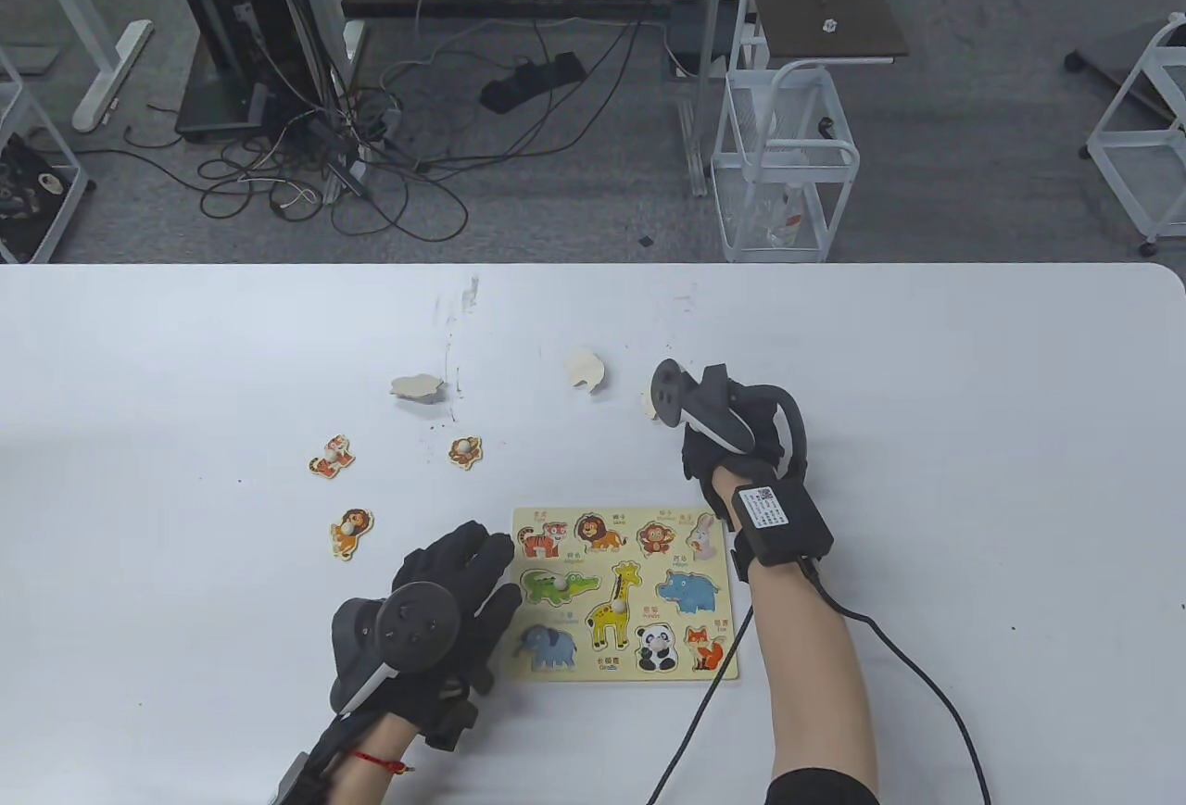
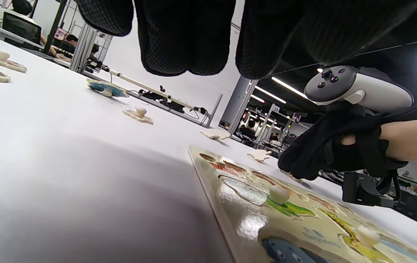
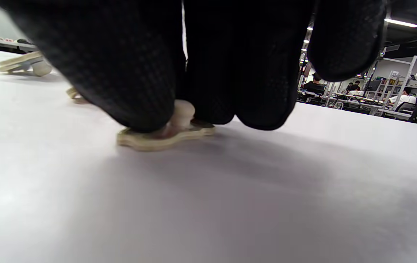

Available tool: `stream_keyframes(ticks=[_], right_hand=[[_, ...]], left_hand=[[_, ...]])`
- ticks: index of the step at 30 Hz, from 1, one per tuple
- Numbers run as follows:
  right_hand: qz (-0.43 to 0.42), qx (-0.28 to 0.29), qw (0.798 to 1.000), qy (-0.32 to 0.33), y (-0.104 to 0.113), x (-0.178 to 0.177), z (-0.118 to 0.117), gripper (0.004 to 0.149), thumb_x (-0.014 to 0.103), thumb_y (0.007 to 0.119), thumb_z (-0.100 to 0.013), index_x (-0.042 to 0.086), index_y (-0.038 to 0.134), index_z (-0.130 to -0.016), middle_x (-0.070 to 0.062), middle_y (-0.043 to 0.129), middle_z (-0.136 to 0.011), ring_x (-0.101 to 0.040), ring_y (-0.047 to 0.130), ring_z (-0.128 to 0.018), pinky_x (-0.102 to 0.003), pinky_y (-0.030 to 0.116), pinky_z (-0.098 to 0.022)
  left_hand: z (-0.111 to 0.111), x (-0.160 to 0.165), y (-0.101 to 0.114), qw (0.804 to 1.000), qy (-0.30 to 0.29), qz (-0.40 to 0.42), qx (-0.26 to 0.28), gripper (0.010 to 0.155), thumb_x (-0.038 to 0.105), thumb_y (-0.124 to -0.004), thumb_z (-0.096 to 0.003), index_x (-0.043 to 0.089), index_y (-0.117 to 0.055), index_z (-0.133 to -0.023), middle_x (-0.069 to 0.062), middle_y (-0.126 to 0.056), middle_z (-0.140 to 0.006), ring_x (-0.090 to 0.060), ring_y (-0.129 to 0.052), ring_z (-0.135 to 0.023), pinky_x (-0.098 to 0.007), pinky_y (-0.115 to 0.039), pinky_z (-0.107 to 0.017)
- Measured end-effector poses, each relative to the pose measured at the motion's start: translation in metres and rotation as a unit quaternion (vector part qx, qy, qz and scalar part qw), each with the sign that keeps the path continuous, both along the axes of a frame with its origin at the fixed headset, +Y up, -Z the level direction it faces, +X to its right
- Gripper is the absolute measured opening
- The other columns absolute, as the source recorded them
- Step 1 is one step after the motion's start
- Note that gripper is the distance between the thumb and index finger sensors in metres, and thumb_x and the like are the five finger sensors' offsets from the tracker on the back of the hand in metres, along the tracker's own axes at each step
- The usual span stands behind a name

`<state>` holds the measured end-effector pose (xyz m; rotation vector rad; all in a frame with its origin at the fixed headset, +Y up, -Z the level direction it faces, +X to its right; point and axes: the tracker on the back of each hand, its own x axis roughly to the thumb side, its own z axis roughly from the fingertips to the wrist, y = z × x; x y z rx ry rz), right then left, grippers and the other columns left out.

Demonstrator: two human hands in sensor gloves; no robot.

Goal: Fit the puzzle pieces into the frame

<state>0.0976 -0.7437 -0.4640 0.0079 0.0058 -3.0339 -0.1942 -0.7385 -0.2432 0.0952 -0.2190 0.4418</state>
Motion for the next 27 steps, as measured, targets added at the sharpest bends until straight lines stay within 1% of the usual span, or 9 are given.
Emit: stream_keyframes(ticks=[5,8,12,14,17,19,23,26,27], right_hand=[[-0.012,-0.001,1.0,0.0,0.001,0.0,-0.001,0.044,0.03,0.099,-0.031,0.02,0.097,-0.073,-0.008,0.098,-0.075,-0.033,0.106,-0.053,-0.06,0.078,-0.053],[-0.013,-0.003,1.0,0.0,0.001,0.001,-0.003,0.045,0.032,0.1,-0.029,0.018,0.097,-0.072,-0.009,0.099,-0.073,-0.032,0.107,-0.047,-0.059,0.081,-0.051],[-0.031,-0.011,0.999,-0.008,0.001,0.006,-0.008,0.046,0.033,0.1,-0.029,0.017,0.098,-0.071,-0.01,0.101,-0.07,-0.031,0.108,-0.042,-0.058,0.083,-0.048],[-0.068,-0.014,0.997,-0.028,0.001,0.012,-0.01,0.045,0.033,0.1,-0.029,0.017,0.098,-0.071,-0.01,0.101,-0.07,-0.031,0.108,-0.042,-0.058,0.083,-0.047],[-0.094,-0.02,0.994,-0.043,0.003,0.02,-0.009,0.045,0.033,0.1,-0.029,0.017,0.099,-0.071,-0.01,0.101,-0.07,-0.031,0.108,-0.041,-0.058,0.083,-0.046],[-0.104,-0.015,0.994,-0.041,0.007,0.025,-0.004,0.044,0.033,0.1,-0.029,0.017,0.099,-0.07,-0.01,0.101,-0.069,-0.031,0.108,-0.041,-0.058,0.083,-0.046],[-0.147,-0.004,0.989,-0.033,0.021,0.035,0.012,0.044,0.034,0.1,-0.03,0.017,0.099,-0.07,-0.01,0.101,-0.069,-0.031,0.108,-0.041,-0.058,0.084,-0.046],[-0.199,0.004,0.98,-0.012,0.037,0.04,0.031,0.044,0.035,0.1,-0.03,0.017,0.098,-0.071,-0.01,0.101,-0.069,-0.031,0.107,-0.041,-0.057,0.084,-0.045],[-0.231,0.006,0.973,-0.002,0.045,0.042,0.043,0.044,0.035,0.1,-0.031,0.017,0.098,-0.071,-0.01,0.101,-0.069,-0.031,0.107,-0.042,-0.057,0.084,-0.045]], left_hand=[[0.001,0.003,-0.001,1.0,-0.006,-0.004,0.0,0.058,0.056,-0.075,-0.0458,0.033,-0.076,-0.099,-0.009,-0.072,-0.111,-0.035,-0.082,-0.1,-0.056,-0.059,-0.076],[0.001,0.005,-0.001,1.0,-0.009,-0.008,-0.002,0.059,0.056,-0.075,-0.0458,0.033,-0.076,-0.099,-0.009,-0.072,-0.111,-0.035,-0.083,-0.099,-0.056,-0.059,-0.076],[0.001,0.005,-0.001,1.0,-0.01,-0.008,0.002,0.058,0.056,-0.075,-0.0458,0.033,-0.077,-0.099,-0.009,-0.072,-0.111,-0.035,-0.083,-0.099,-0.056,-0.059,-0.076],[0.001,0.005,-0.001,1.0,-0.01,-0.006,0.002,0.058,0.056,-0.075,-0.0458,0.032,-0.077,-0.099,-0.009,-0.072,-0.111,-0.035,-0.083,-0.099,-0.056,-0.059,-0.076],[0.002,0.004,-0.001,1.0,-0.01,-0.006,0.003,0.058,0.056,-0.075,-0.0458,0.032,-0.077,-0.099,-0.01,-0.072,-0.11,-0.035,-0.083,-0.099,-0.056,-0.059,-0.076],[0.002,0.004,0.0,1.0,-0.009,-0.003,0.006,0.059,0.056,-0.075,-0.0458,0.032,-0.076,-0.099,-0.009,-0.072,-0.11,-0.035,-0.083,-0.099,-0.055,-0.059,-0.076],[0.003,0.006,0.001,1.0,-0.015,0.003,0.007,0.059,0.056,-0.075,-0.0459,0.032,-0.076,-0.1,-0.009,-0.072,-0.111,-0.034,-0.083,-0.099,-0.055,-0.059,-0.076],[0.005,0.009,0.0,1.0,-0.021,-0.005,0.009,0.059,0.056,-0.076,-0.0457,0.032,-0.075,-0.1,-0.009,-0.072,-0.111,-0.034,-0.082,-0.099,-0.054,-0.058,-0.077],[0.005,0.011,0.0,1.0,-0.02,-0.01,0.012,0.059,0.055,-0.076,-0.0458,0.032,-0.075,-0.1,-0.009,-0.071,-0.111,-0.034,-0.082,-0.1,-0.054,-0.058,-0.077]])
